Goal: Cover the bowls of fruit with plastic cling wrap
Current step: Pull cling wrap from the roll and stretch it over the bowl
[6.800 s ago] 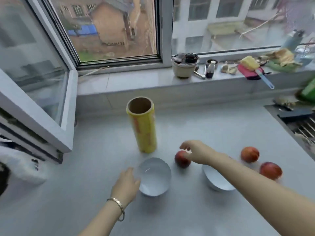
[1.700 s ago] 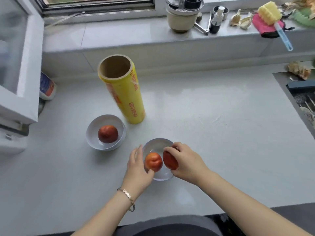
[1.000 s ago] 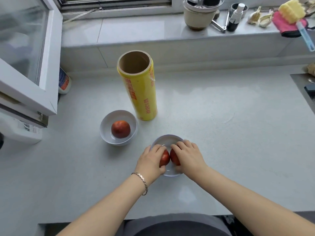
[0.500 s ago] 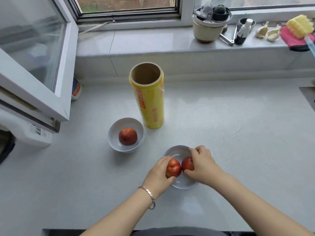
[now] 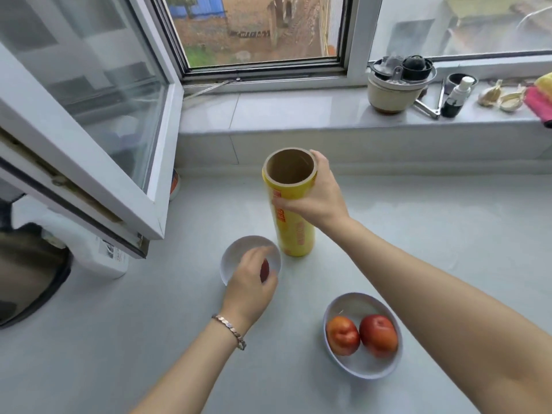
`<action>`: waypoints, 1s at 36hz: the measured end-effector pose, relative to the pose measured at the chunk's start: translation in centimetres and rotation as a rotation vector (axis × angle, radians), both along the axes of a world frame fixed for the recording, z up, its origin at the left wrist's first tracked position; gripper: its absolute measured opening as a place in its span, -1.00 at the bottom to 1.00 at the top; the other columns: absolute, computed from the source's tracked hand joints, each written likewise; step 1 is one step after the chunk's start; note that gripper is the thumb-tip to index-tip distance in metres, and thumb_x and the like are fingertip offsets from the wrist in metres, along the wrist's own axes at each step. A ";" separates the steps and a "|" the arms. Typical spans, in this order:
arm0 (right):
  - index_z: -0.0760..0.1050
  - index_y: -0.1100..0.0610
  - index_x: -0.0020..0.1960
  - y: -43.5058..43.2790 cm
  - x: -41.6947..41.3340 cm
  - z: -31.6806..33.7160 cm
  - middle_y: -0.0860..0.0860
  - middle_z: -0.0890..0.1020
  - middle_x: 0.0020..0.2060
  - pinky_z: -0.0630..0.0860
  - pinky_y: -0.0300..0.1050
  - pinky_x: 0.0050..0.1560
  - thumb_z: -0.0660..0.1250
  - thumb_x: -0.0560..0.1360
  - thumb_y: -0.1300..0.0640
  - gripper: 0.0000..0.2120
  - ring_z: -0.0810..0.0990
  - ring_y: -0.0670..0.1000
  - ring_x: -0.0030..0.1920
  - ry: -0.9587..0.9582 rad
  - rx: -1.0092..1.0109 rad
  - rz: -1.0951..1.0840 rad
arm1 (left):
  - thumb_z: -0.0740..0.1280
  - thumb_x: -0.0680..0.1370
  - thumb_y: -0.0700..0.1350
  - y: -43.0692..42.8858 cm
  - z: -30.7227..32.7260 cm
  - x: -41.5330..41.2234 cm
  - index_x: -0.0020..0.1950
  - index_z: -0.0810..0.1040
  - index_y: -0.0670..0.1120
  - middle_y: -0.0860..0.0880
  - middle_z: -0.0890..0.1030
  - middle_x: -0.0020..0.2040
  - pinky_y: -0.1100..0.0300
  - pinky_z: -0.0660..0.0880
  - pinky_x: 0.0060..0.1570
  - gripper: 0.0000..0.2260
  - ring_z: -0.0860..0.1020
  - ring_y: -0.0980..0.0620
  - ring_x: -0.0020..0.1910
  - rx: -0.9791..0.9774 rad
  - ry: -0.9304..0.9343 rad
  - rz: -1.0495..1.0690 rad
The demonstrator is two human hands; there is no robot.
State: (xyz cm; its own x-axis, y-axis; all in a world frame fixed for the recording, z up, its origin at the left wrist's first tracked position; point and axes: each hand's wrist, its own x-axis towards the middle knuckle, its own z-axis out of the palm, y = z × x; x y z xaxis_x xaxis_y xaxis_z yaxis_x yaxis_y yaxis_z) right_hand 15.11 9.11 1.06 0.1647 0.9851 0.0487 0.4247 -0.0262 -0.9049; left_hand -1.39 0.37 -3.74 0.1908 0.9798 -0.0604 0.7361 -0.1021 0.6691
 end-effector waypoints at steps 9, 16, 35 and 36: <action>0.28 -0.06 0.23 -3.0 2.1 1.6 -0.14 0.55 0.07 0.46 -0.18 0.17 0.64 0.08 0.08 -0.17 0.53 -0.14 0.11 0.119 0.135 -0.118 | 0.50 0.38 -0.08 2.7 3.1 0.2 0.48 0.15 -0.03 0.04 0.27 0.44 0.28 0.20 0.35 -0.23 0.25 0.16 0.40 -0.082 -0.222 0.007; 0.35 0.02 0.20 -7.0 4.9 7.6 -0.17 0.57 0.00 0.50 -0.35 -0.01 0.55 0.09 0.13 -0.27 0.56 -0.27 0.00 0.300 0.216 -0.079 | 0.61 0.16 -0.07 4.1 6.4 4.0 0.41 0.25 0.01 0.10 0.50 0.26 0.26 0.45 0.15 -0.10 0.48 0.12 0.25 -0.281 -0.527 -0.222; 0.47 0.17 0.18 -16.5 4.8 -2.3 0.06 0.65 0.01 0.56 -0.28 -0.12 0.38 0.40 0.24 -0.64 0.66 -0.12 -0.08 0.640 -0.240 -0.128 | 0.58 0.02 0.01 -5.9 2.8 2.3 0.16 0.44 0.05 0.08 0.67 -0.01 0.32 0.54 -0.17 -0.27 0.64 0.14 -0.05 -0.547 -0.528 -0.106; 0.49 0.19 0.16 -16.9 4.4 -2.8 0.06 0.65 0.00 0.56 -0.29 -0.12 0.38 0.40 0.27 -0.68 0.66 -0.12 -0.08 0.664 -0.236 -0.143 | 0.58 0.02 0.00 -6.2 2.7 2.1 0.16 0.44 0.05 0.08 0.67 0.00 0.31 0.54 -0.17 -0.27 0.64 0.13 -0.05 -0.558 -0.525 -0.101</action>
State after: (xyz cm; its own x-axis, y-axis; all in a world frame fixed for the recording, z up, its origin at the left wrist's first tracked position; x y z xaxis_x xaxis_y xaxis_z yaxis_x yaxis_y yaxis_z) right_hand 19.54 -7.82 -1.70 0.2136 0.9238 -0.3177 -0.2357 -0.2669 -0.9345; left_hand 0.66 -5.82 -1.06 0.4177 0.8073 -0.4169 0.3135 0.3026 0.9001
